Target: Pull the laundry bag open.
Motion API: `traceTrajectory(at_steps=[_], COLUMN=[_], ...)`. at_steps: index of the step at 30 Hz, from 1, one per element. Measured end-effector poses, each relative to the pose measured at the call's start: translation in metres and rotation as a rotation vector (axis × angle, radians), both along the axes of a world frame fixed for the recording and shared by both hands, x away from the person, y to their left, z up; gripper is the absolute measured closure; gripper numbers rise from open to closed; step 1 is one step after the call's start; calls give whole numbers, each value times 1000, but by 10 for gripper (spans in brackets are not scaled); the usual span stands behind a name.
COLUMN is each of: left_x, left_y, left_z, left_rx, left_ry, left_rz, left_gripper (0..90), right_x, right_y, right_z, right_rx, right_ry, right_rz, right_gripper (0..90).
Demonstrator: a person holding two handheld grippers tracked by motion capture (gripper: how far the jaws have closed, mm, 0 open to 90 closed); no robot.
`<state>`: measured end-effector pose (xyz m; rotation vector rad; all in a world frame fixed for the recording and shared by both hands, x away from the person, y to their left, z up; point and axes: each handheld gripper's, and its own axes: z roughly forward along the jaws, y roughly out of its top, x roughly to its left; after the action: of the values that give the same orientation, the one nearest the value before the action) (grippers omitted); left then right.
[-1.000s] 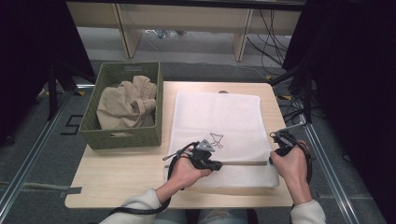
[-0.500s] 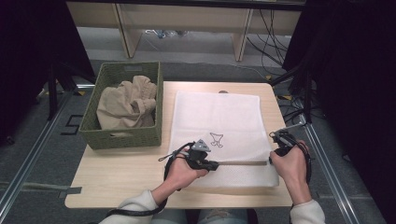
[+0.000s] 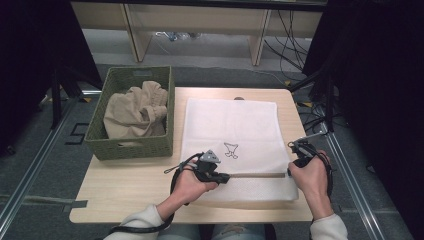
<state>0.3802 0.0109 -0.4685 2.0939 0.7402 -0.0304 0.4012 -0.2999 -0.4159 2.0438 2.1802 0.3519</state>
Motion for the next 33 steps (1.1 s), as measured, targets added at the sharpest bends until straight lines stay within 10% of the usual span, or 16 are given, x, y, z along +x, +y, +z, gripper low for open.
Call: traceTrajectory(at_steps=[33], left_x=[-2], left_y=[35], left_z=[-1], left_rx=[8], left_ry=[18], left_rz=[46], left_gripper=[867], right_x=[1], right_y=[-2], right_z=[-4], right_rx=[-4], right_ry=[10], right_rz=[-15], right_gripper=[852])
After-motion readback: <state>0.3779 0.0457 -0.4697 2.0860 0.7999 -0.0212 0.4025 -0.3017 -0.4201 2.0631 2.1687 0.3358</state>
